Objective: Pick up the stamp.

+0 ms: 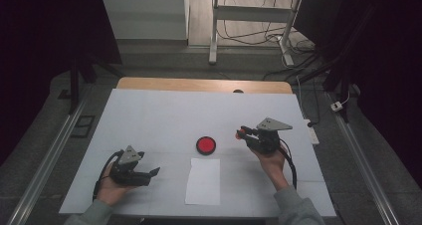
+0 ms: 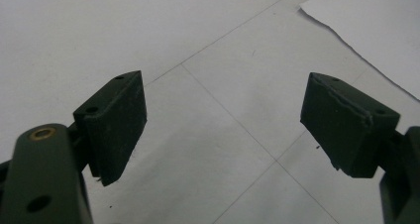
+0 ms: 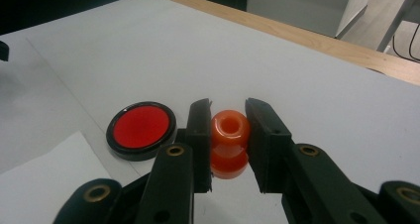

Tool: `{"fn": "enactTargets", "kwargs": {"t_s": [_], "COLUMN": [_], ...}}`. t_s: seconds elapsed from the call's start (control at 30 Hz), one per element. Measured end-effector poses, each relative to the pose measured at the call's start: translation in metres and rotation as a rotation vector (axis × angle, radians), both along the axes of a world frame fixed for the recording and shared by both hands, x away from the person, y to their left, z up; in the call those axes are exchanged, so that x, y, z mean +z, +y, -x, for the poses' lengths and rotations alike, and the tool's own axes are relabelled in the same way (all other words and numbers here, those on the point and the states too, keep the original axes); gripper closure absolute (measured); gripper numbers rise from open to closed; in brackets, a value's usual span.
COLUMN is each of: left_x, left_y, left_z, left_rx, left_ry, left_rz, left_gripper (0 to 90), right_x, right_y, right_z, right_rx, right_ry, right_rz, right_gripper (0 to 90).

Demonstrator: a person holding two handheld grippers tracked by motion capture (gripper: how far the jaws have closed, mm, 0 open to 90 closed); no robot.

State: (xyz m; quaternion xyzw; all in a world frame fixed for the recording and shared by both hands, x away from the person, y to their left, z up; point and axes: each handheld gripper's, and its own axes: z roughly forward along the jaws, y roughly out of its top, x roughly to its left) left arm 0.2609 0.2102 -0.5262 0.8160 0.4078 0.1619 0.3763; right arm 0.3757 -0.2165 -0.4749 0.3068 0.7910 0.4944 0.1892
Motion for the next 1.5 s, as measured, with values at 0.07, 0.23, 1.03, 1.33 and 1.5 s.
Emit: {"fn": "enactTargets", "kwargs": {"t_s": [0.07,0.23,1.03,1.33,1.5], "left_x": [0.000,0.000,0.001,0.001,0.002], "left_y": [0.000,0.001,0.002,0.001,0.003], "left_z": [0.000,0.000,0.001,0.001,0.002], "left_rx": [0.001,0.001,0.005,0.002,0.003], "left_ry": [-0.001,-0.001,-0.002,-0.005,-0.009], "left_rz": [-0.001,-0.001,0.021,0.018,0.021], "left_gripper": [18.1,18.1,18.2,18.2,18.2], "right_x": [0.001,0.005,0.017,0.019,0.018], "right_y": [0.000,0.000,-0.001,0.000,0.003], "right_z": [0.001,0.006,0.030,0.041,0.046], "right_rx": [0.003,0.028,0.092,0.119,0.148], "right_ry": [-0.005,-0.027,-0.019,-0.017,0.002], "right_rz": [-0.002,-0.015,-0.095,-0.089,-0.098], "right_gripper": [71.7,71.6,71.7,71.7,71.7]}}
